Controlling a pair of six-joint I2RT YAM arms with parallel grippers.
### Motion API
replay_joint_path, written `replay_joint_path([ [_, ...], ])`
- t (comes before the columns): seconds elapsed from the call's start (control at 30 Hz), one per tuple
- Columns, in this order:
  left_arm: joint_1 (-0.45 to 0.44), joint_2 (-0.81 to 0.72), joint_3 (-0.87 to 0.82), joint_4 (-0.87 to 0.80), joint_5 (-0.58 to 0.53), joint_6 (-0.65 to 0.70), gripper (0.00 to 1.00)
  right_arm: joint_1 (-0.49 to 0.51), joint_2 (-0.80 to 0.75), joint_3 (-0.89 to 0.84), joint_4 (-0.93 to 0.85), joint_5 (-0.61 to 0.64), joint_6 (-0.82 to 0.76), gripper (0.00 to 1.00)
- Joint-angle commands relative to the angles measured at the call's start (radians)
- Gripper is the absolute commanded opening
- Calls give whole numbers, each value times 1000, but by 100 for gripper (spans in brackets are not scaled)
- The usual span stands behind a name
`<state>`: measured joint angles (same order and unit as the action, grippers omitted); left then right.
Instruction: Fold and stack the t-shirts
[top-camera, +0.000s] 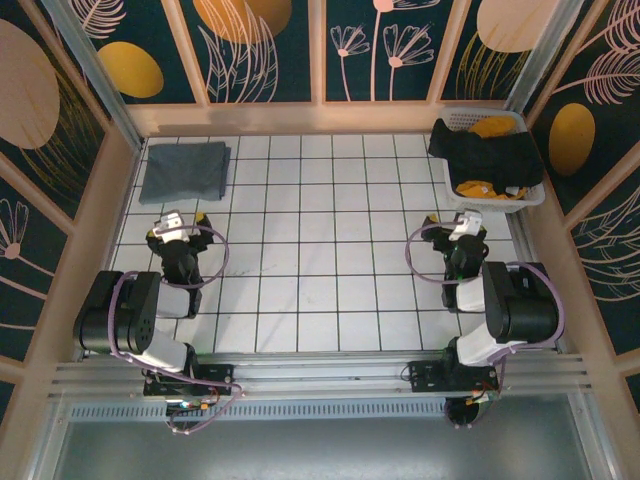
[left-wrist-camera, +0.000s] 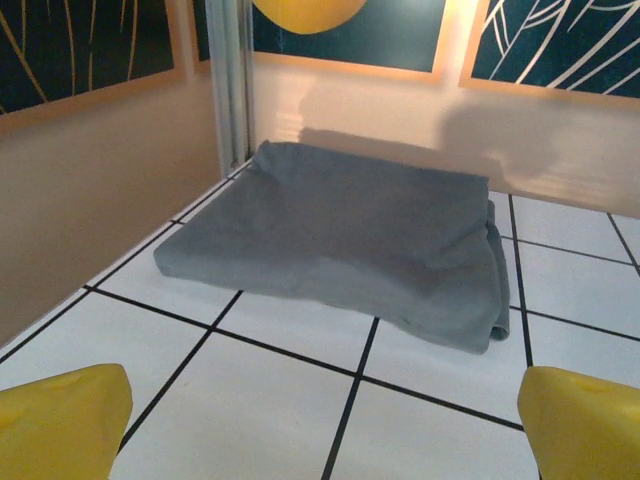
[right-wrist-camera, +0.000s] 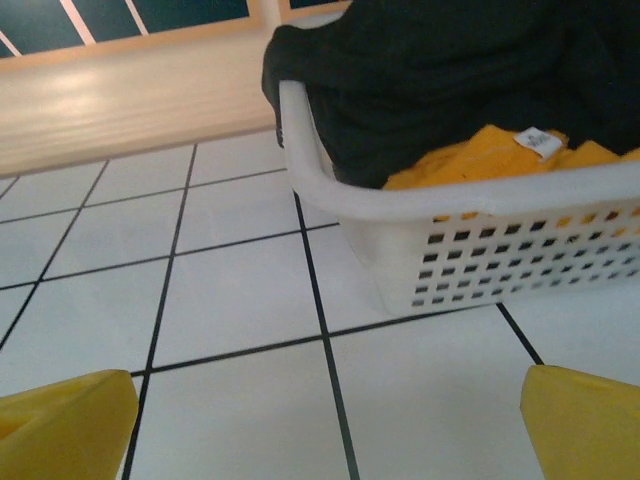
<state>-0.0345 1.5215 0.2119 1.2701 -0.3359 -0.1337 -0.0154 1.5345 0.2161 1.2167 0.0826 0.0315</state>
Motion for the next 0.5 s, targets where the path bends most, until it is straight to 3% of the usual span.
replay_joint_path([
  [0.0, 7, -1, 4, 39, 18, 14, 99, -3, 4, 10, 43, -21, -5, 99],
  [0.47, 5, -3, 2, 43, 19, 16, 99, -11, 4, 17, 30, -61, -16, 99],
])
